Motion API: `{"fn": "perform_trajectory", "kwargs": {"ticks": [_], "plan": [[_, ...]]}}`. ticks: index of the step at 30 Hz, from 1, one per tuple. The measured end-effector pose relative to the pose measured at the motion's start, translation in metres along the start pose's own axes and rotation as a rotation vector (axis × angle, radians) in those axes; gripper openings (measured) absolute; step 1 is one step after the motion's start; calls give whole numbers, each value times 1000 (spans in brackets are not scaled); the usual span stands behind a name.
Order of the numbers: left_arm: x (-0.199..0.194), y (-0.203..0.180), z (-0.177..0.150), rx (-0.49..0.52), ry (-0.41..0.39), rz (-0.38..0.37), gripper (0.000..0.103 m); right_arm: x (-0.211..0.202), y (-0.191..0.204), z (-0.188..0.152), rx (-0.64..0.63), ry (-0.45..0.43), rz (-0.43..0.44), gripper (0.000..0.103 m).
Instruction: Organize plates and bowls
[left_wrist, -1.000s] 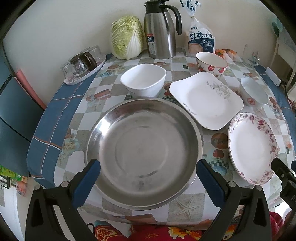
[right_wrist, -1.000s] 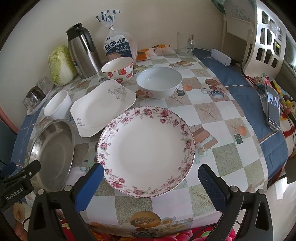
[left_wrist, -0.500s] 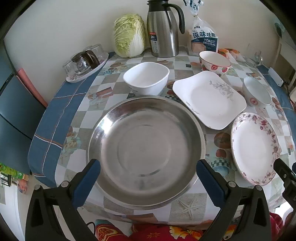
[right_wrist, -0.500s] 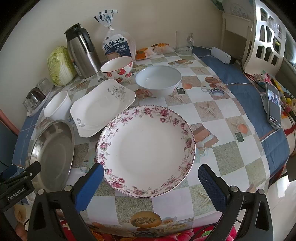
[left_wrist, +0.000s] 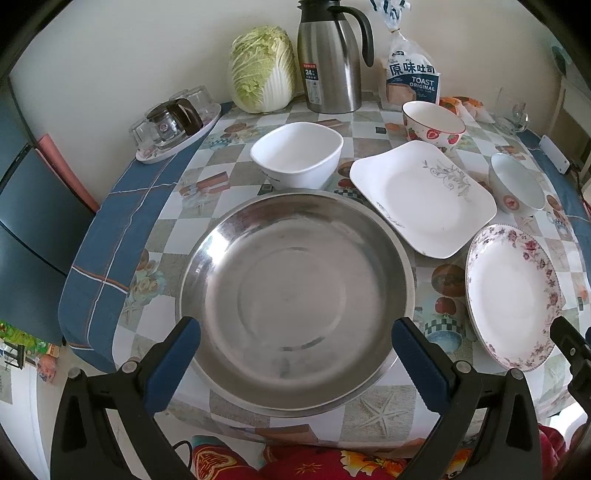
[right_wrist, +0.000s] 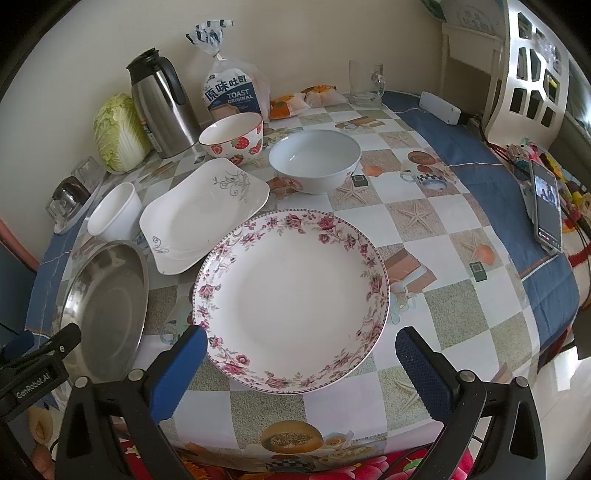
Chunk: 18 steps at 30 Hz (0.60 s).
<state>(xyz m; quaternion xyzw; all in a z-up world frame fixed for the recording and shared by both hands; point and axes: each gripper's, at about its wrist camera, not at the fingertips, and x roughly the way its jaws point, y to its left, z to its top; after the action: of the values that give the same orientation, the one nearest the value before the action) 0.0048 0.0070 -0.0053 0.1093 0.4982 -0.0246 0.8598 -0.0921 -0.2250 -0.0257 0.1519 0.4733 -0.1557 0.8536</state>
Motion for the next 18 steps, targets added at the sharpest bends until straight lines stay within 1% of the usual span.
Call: {"fn": "perform_trajectory", "kwargs": {"ticks": [18], "plan": [[2,2,-1,-2,12,3,103,2,-3,0,11,5,9,103]]}}
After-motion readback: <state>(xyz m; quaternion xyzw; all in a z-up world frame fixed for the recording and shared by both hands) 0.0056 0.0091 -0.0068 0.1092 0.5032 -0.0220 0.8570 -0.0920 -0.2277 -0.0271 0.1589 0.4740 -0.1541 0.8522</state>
